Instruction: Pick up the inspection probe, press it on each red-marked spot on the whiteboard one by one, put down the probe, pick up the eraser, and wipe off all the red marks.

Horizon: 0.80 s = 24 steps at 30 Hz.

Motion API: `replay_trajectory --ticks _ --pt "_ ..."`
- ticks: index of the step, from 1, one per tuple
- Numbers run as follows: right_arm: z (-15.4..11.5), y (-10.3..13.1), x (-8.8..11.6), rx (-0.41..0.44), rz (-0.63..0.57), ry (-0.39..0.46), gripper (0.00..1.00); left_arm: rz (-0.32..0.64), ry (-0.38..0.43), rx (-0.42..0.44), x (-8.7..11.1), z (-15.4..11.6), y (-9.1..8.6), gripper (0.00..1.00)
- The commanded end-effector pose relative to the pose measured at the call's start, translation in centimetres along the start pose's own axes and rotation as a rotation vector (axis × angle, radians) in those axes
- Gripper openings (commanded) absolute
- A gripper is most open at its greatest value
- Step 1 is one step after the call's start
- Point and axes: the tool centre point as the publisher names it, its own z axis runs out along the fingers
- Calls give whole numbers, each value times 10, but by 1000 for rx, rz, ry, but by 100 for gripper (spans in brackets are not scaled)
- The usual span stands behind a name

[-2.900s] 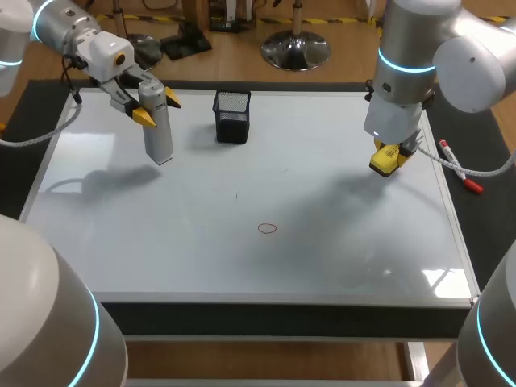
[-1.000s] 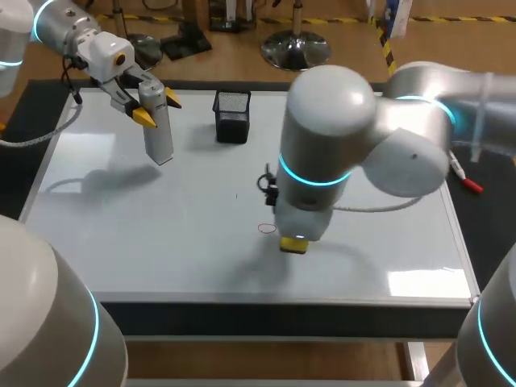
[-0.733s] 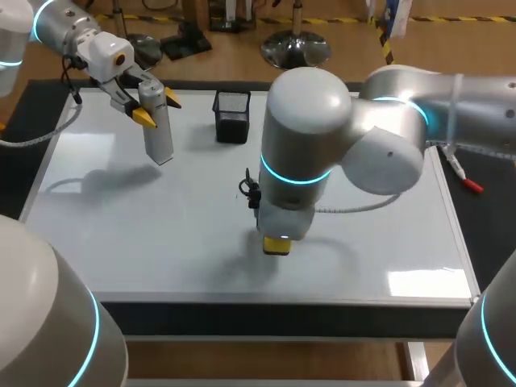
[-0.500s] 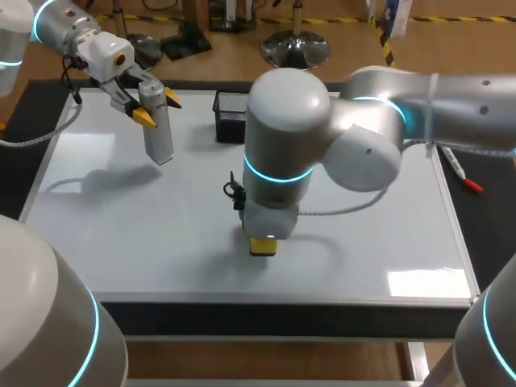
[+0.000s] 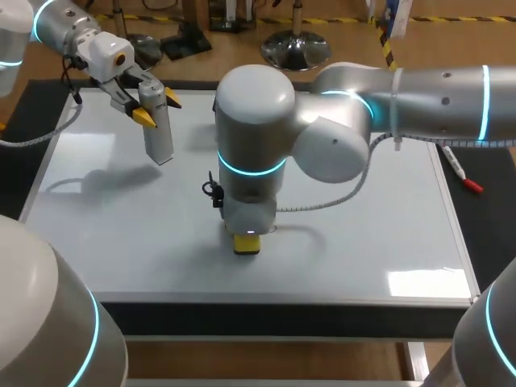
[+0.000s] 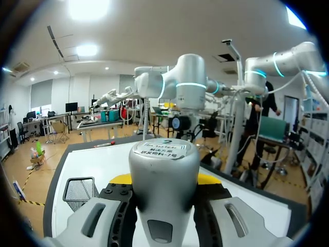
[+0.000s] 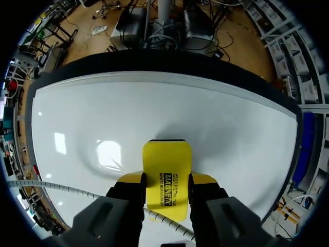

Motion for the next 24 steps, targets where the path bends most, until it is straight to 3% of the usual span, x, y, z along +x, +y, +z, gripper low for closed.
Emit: replay_trajectory --ticks 1,10,24 --pt "6 -6 -2 -17 4 11 0 1 5 1 -1 -2 0 0" --pt "13 -8 11 -33 33 22 0 1 5 1 -1 -2 0 0" --pt "23 -9 58 -50 120 63 0 1 5 1 -1 -2 0 0"
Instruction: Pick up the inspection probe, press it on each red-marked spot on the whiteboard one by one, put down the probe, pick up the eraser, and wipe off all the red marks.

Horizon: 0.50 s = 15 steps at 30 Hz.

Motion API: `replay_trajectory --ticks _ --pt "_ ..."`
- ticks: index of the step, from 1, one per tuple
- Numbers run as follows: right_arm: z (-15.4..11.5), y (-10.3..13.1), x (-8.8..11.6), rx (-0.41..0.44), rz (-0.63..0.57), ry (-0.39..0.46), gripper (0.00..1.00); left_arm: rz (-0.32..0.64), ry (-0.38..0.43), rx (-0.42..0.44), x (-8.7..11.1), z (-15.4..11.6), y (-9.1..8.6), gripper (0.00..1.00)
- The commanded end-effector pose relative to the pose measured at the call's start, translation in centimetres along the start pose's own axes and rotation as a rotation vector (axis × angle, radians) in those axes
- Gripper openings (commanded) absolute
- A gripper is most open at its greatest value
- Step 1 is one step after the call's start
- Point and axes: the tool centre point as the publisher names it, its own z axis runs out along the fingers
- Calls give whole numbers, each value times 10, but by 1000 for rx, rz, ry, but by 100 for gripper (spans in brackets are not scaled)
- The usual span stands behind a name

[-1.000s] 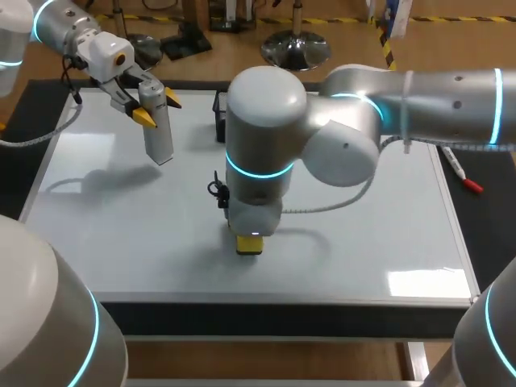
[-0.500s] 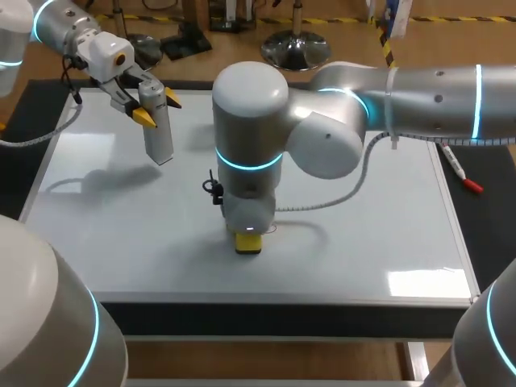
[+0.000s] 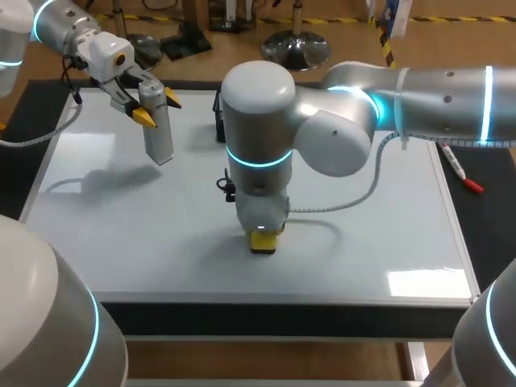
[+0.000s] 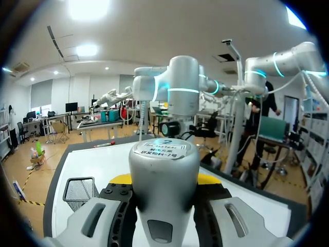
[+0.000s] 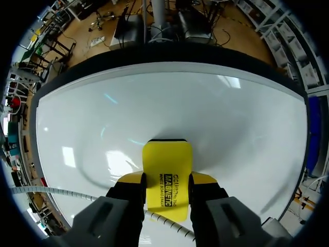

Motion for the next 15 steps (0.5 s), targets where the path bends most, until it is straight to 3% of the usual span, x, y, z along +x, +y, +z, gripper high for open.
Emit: replay_trajectory --ticks 1,8,15 --pt "7 -3 22 1 13 -3 0 1 5 1 -1 -2 0 0" --pt "11 -6 44 -3 61 14 0 1 5 1 -1 -2 0 0" --pt "7 -8 52 -4 75 11 0 1 5 1 -1 -2 0 0"
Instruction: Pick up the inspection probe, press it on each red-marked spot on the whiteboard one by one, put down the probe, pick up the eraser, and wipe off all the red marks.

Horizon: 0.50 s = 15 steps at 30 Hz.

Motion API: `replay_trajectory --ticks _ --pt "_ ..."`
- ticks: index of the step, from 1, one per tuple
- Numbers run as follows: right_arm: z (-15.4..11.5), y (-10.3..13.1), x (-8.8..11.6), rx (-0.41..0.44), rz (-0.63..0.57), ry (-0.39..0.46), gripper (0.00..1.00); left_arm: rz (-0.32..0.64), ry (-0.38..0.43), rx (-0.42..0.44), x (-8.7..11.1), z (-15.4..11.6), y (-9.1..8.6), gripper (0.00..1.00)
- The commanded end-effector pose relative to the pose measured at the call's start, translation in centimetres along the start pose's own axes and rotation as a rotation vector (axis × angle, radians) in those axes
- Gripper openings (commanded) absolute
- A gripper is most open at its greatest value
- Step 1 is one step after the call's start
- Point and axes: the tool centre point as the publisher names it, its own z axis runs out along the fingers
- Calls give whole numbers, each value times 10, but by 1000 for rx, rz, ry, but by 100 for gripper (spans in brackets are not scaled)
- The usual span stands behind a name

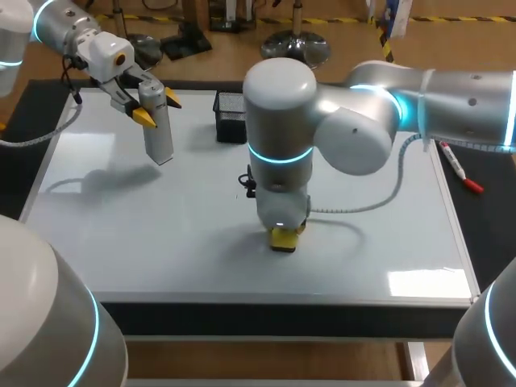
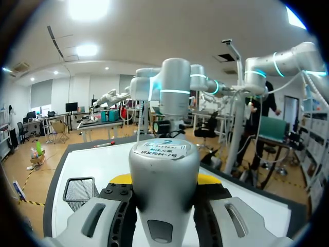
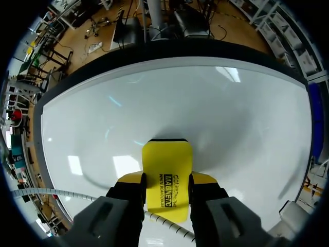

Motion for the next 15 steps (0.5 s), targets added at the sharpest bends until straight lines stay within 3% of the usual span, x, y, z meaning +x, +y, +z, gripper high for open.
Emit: replay_trajectory --ticks 1,15 --pt "4 -2 12 2 -6 -15 0 1 5 1 -1 -2 0 0" --pt "-47 -18 21 9 -56 -56 0 1 5 1 -1 -2 0 0"
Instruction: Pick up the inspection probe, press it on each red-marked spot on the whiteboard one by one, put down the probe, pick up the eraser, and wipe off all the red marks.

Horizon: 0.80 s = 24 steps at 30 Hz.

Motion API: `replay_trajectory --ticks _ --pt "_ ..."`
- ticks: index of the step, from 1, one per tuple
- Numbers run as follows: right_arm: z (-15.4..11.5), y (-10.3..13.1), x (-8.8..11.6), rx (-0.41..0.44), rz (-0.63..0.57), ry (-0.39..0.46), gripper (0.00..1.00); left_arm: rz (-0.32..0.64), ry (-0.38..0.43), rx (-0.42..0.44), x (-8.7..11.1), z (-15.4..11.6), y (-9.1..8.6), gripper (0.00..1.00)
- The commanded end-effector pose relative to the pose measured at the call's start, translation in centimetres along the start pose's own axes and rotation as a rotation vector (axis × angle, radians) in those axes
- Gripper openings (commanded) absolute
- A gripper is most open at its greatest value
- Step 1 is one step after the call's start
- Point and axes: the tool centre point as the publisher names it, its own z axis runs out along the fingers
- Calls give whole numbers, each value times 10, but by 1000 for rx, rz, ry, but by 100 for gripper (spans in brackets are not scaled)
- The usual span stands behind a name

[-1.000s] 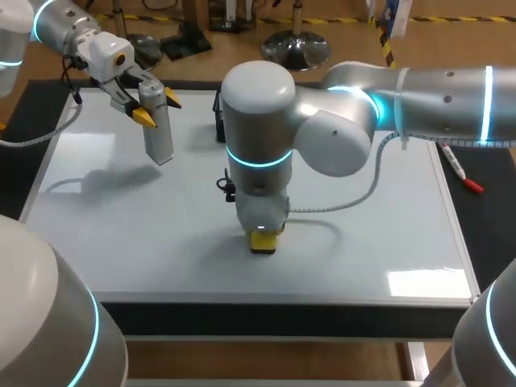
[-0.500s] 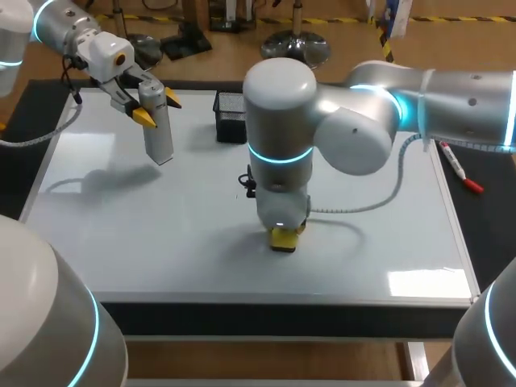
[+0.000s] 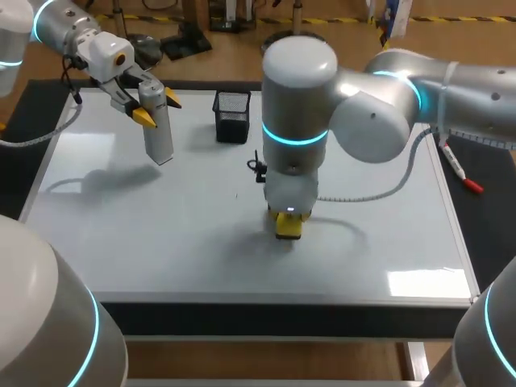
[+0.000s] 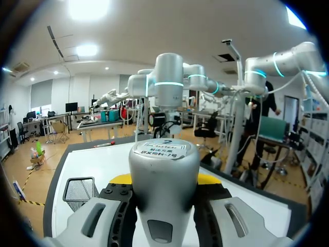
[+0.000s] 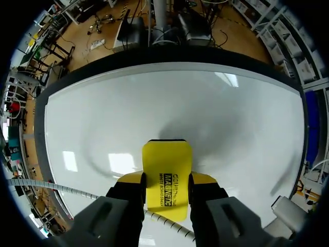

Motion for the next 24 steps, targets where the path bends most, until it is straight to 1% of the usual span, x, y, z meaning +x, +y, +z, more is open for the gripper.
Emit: replay_trajectory --ticks 1,8,10,24 --pt "-20 -4 17 20 -2 -11 0 1 5 1 -1 -2 0 0" --pt "-35 -11 33 44 40 -17 0 1 5 1 -1 -2 0 0" --pt "-39 -12 38 52 73 -37 0 1 5 1 -1 -2 0 0" --pt "-39 -12 38 52 73 -37 0 1 5 1 -1 -2 0 0"
